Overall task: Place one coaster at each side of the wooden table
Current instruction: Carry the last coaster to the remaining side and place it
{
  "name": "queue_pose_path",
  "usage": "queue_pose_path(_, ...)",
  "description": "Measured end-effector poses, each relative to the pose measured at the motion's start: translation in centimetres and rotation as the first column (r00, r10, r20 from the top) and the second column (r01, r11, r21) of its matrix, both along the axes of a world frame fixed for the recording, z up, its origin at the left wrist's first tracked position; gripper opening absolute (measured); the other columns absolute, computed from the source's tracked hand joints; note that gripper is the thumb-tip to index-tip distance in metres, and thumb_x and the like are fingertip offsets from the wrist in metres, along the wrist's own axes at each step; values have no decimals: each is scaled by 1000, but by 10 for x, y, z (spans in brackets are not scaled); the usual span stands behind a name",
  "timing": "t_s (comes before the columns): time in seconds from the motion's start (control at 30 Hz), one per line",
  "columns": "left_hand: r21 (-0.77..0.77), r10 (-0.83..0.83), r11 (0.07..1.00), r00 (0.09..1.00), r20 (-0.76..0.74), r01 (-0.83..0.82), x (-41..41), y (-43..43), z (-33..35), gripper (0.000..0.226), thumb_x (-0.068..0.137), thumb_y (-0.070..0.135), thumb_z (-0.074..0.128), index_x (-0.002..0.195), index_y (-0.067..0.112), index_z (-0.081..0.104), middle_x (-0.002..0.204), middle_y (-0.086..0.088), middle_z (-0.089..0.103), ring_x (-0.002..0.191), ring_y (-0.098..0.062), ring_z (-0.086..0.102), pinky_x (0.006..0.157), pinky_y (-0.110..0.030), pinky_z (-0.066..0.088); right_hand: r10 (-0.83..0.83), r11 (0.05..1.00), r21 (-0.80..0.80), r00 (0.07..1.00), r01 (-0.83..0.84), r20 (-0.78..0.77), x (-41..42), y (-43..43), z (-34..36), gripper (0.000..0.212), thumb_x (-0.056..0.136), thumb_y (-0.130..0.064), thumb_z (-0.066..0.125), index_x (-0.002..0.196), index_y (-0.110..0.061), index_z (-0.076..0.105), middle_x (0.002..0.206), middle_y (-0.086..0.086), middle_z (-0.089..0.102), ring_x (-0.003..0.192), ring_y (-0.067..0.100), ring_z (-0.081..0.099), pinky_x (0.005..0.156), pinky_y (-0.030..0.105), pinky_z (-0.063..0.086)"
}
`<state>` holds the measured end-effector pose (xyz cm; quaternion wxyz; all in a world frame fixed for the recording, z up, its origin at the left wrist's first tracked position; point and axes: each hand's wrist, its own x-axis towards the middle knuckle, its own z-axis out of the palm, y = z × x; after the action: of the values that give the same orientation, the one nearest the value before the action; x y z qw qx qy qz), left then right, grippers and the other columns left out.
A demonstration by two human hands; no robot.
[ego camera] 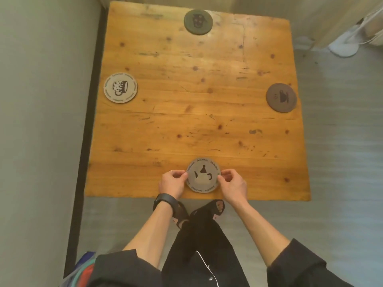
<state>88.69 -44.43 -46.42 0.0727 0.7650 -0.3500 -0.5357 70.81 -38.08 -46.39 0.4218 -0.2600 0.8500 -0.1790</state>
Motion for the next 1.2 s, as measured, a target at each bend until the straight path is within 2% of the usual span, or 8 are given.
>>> queue_pose_path(0.2,-44,-52,997,995,84,56,-5,-4,-10,8,80,44,69,78,36,69,89,10,73,87,-16,65,73,-25,45,-23,1000,1,1000,23,-16,0,3,-17,6,89,-35,66,93,-33,63,83,-20,64,79,-6,57,59,14,39)
queue_pose_path(0.33,-90,-78,992,988,134,91,-5,2,-14,13,78,51,66,77,37,69,88,15,72,92,-14,66,89,-37,52,-38,998,-49,999,36,-35,2,8,-24,8,88,-38,65,92,-32,62,83,-17,66,84,3,62,65,24,46)
queue_pose_path(0.4,-117,-66,990,985,159,85,-5,5,-15,15,78,53,65,77,39,68,82,20,69,94,-13,65,93,-41,49,-38,996,-84,998,34,-43,4,13,-28,8,89,-38,65,92,-31,62,84,-15,66,87,9,63,72,31,50)
queue_pose_path(0.5,-173,-79,978,978,193,113,-6,8,-20,14,79,54,63,75,41,65,73,26,62,95,-13,62,93,-39,42,-38,988,-152,997,27,-70,4,18,-34,8,90,-38,65,92,-31,62,83,-13,67,87,13,64,76,37,53)
queue_pose_path(0.73,-260,-127,947,963,238,189,-7,14,-26,14,84,53,59,77,41,60,75,23,61,95,-13,59,85,-34,31,-5,967,-251,989,-32,-146,9,21,-40,8,93,-32,65,96,-25,61,85,-7,66,85,19,63,77,42,53)
queue_pose_path(0.93,-264,-175,932,947,268,247,-4,15,-26,13,85,49,60,81,37,62,78,20,63,96,-14,62,95,-39,41,5,955,-292,988,-50,-153,11,24,-39,11,95,-31,64,102,-22,62,85,-7,64,87,20,61,79,43,53)
queue_pose_path(1.07,-270,-184,928,944,273,258,-5,15,-24,12,84,48,61,79,37,61,75,20,63,93,-15,64,94,-43,46,-20,951,-308,987,-32,-162,12,23,-39,13,95,-32,64,106,-24,63,85,-7,65,87,21,62,78,42,52)
queue_pose_path(1.2,-302,-206,906,933,294,296,-4,17,-26,12,86,48,60,81,37,61,77,19,63,92,-15,63,91,-40,45,-61,947,-320,983,3,-173,15,24,-42,12,96,-32,63,104,-23,64,87,-4,65,88,21,62,76,39,51)
